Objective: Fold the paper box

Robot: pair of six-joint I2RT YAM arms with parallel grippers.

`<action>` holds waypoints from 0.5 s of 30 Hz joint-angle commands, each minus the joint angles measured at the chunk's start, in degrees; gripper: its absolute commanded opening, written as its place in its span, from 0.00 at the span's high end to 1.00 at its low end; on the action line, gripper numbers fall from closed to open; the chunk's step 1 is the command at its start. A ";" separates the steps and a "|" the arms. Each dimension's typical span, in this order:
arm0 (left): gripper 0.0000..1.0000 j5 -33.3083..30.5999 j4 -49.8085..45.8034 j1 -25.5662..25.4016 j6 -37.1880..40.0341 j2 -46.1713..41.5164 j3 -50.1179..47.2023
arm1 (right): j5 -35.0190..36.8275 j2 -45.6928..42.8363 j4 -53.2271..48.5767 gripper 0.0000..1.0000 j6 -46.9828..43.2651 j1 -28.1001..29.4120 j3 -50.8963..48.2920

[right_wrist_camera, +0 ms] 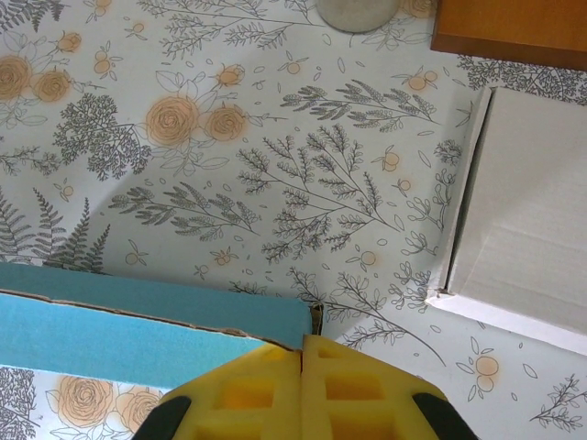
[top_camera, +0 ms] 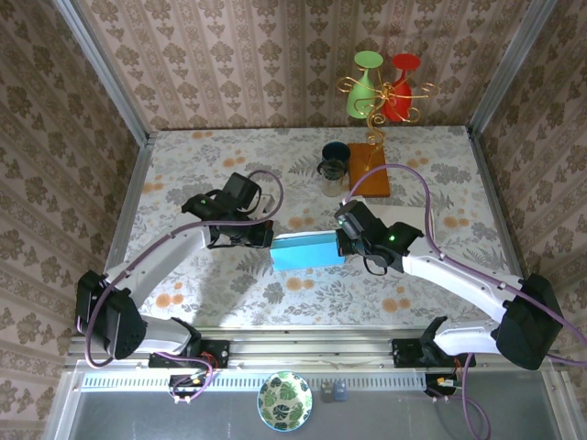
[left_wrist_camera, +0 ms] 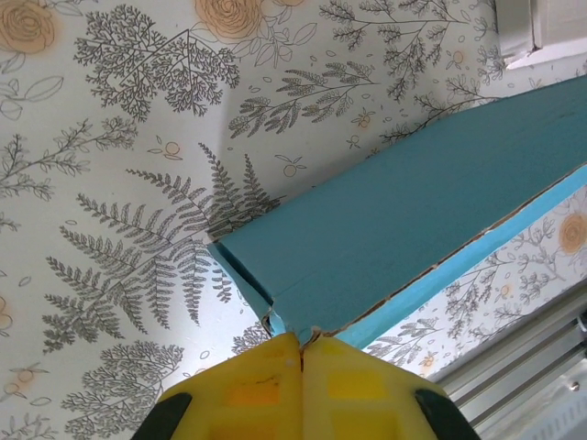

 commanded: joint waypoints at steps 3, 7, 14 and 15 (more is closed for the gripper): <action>0.96 0.75 -0.61 -0.92 -5.28 0.51 1.39 | 0.32 1.30 -2.41 1.00 1.41 0.73 0.67; 0.96 -0.67 -0.07 -1.05 -6.52 0.21 1.33 | 0.35 1.21 -2.32 1.00 1.48 0.80 0.51; 0.96 1.03 1.06 -0.79 -8.71 0.89 1.46 | 0.32 1.21 -2.41 1.00 1.53 0.85 0.57; 0.96 1.66 1.32 -0.47 -8.99 0.83 1.47 | 0.37 1.29 -2.50 1.00 1.53 0.84 0.50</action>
